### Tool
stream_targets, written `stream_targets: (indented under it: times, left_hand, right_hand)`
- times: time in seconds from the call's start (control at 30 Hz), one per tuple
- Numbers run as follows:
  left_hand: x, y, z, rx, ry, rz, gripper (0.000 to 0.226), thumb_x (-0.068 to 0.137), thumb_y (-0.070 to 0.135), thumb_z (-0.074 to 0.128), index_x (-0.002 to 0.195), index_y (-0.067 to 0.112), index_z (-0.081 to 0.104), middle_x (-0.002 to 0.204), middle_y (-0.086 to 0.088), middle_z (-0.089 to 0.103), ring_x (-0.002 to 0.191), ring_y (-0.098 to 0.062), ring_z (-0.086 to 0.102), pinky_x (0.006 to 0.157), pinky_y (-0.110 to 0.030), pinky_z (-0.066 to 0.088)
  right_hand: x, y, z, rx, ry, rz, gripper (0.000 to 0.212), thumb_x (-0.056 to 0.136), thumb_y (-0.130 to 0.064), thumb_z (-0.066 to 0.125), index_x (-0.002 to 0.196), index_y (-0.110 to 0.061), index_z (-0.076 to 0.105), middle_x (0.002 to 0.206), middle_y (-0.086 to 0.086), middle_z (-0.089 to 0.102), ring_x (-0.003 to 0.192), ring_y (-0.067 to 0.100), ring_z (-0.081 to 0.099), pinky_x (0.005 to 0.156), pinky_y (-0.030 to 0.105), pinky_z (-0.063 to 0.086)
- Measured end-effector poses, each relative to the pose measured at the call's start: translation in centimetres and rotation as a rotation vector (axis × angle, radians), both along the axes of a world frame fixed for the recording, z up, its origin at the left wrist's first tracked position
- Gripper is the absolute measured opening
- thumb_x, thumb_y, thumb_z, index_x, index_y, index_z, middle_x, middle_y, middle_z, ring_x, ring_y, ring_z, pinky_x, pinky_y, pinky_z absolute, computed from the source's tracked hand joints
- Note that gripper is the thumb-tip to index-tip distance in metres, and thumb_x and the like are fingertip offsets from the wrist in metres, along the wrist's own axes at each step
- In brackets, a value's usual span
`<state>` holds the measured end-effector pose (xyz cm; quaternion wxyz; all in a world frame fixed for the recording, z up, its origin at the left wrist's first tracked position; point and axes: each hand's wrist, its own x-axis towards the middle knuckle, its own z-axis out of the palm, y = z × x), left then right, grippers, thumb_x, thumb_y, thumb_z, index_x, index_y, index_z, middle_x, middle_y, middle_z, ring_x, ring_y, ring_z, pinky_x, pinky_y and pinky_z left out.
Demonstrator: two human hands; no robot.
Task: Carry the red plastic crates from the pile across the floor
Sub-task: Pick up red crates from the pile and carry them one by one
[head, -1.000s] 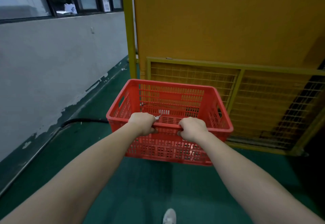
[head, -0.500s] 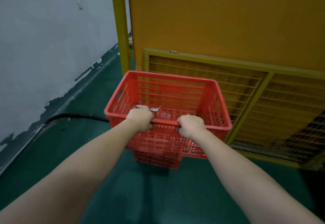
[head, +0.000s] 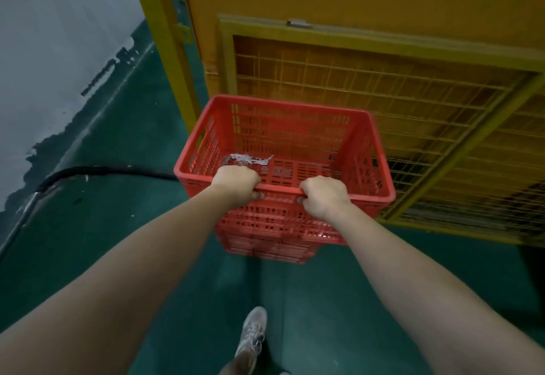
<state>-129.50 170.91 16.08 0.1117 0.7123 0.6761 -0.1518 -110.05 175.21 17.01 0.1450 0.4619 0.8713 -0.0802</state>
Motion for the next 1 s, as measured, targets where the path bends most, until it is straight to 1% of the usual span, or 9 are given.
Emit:
stream_targets:
  times: [0.07, 0.17, 0.27, 0.37, 0.43, 0.57, 0.77, 0.9, 1.0]
  left_hand:
    - [-1.1, 2.0, -1.8, -0.023, 0.001, -0.005, 0.034, 0.094, 0.052, 0.050, 0.095, 0.021, 0.063, 0.086, 0.002, 0.061, 0.091, -0.025, 0.062, 0.065, -0.031, 0.046]
    - [-2.4, 4.4, -4.3, -0.026, -0.012, -0.002, 0.034, 0.093, 0.052, 0.051, 0.097, 0.021, 0.064, 0.094, 0.000, 0.065, 0.095, -0.026, 0.063, 0.071, -0.033, 0.048]
    - [-3.3, 6.3, -6.4, -0.058, -0.030, -0.001, 0.031, 0.094, 0.049, 0.051, 0.096, 0.020, 0.063, 0.094, 0.000, 0.066, 0.093, -0.026, 0.063, 0.073, -0.035, 0.052]
    - [-4.0, 7.6, -8.4, -0.077, -0.023, -0.020, 0.029, 0.095, 0.046, 0.050, 0.101, 0.020, 0.064, 0.101, 0.000, 0.065, 0.097, -0.025, 0.062, 0.073, -0.033, 0.049]
    - [-4.2, 8.2, -9.5, -0.103, -0.034, 0.001, 0.029, 0.094, 0.045, 0.050, 0.103, 0.022, 0.065, 0.105, 0.001, 0.066, 0.100, -0.025, 0.062, 0.077, -0.033, 0.050]
    - [-4.2, 8.7, -11.5, -0.166, -0.024, 0.010, 0.031, 0.095, 0.044, 0.047, 0.104, 0.022, 0.066, 0.105, -0.001, 0.067, 0.099, -0.026, 0.063, 0.078, -0.035, 0.051]
    - [-3.9, 8.6, -13.3, -0.281, 0.008, -0.050, 0.038, 0.096, 0.049, 0.044, 0.107, 0.019, 0.064, 0.107, -0.001, 0.064, 0.102, -0.026, 0.061, 0.081, -0.037, 0.052]
    - [-3.6, 8.1, -13.8, -0.310, -0.001, -0.062, 0.036, 0.097, 0.046, 0.044, 0.108, 0.017, 0.062, 0.111, -0.002, 0.063, 0.104, -0.026, 0.059, 0.083, -0.038, 0.052]
    - [-3.7, 8.1, -13.7, -0.315, 0.018, -0.087, 0.037, 0.097, 0.044, 0.043, 0.113, 0.017, 0.061, 0.115, -0.004, 0.062, 0.107, -0.027, 0.059, 0.085, -0.038, 0.051]
  right_hand:
    - [-1.2, 2.0, -1.7, -0.024, -0.017, -0.005, 0.020, 0.095, -0.035, 0.054, 0.102, -0.019, 0.065, 0.107, 0.006, 0.068, 0.101, 0.031, 0.063, 0.075, 0.035, 0.048]
    - [-2.5, 4.3, -4.0, -0.039, -0.023, -0.012, 0.022, 0.095, -0.034, 0.053, 0.105, -0.019, 0.065, 0.110, 0.006, 0.067, 0.106, 0.031, 0.062, 0.077, 0.035, 0.048]
    - [-3.4, 6.1, -6.1, -0.058, -0.030, -0.021, 0.023, 0.095, -0.034, 0.052, 0.108, -0.020, 0.066, 0.112, 0.006, 0.067, 0.107, 0.030, 0.061, 0.079, 0.034, 0.048]
    - [-4.1, 7.3, -8.1, -0.080, -0.029, -0.035, 0.024, 0.096, -0.034, 0.051, 0.109, -0.019, 0.066, 0.111, 0.007, 0.066, 0.106, 0.030, 0.061, 0.080, 0.034, 0.048]
    - [-4.5, 7.7, -9.4, -0.102, -0.037, -0.043, 0.025, 0.097, -0.034, 0.050, 0.109, -0.017, 0.065, 0.110, 0.008, 0.066, 0.105, 0.030, 0.061, 0.079, 0.034, 0.049]
    - [-4.6, 7.9, -11.8, -0.162, -0.081, -0.063, 0.028, 0.099, -0.033, 0.046, 0.110, -0.016, 0.065, 0.110, 0.007, 0.066, 0.103, 0.030, 0.062, 0.077, 0.034, 0.049]
    - [-4.7, 8.1, -13.8, -0.270, -0.148, -0.092, 0.028, 0.098, -0.030, 0.049, 0.115, -0.014, 0.065, 0.115, 0.010, 0.065, 0.107, 0.031, 0.061, 0.079, 0.033, 0.048]
    - [-4.6, 8.0, -14.6, -0.311, -0.158, -0.107, 0.029, 0.097, -0.027, 0.051, 0.118, -0.015, 0.066, 0.117, 0.010, 0.066, 0.108, 0.031, 0.061, 0.086, 0.034, 0.050]
    - [-4.8, 7.8, -14.5, -0.337, -0.164, -0.111, 0.027, 0.097, -0.026, 0.050, 0.117, -0.014, 0.065, 0.116, 0.009, 0.065, 0.107, 0.029, 0.061, 0.082, 0.032, 0.049]
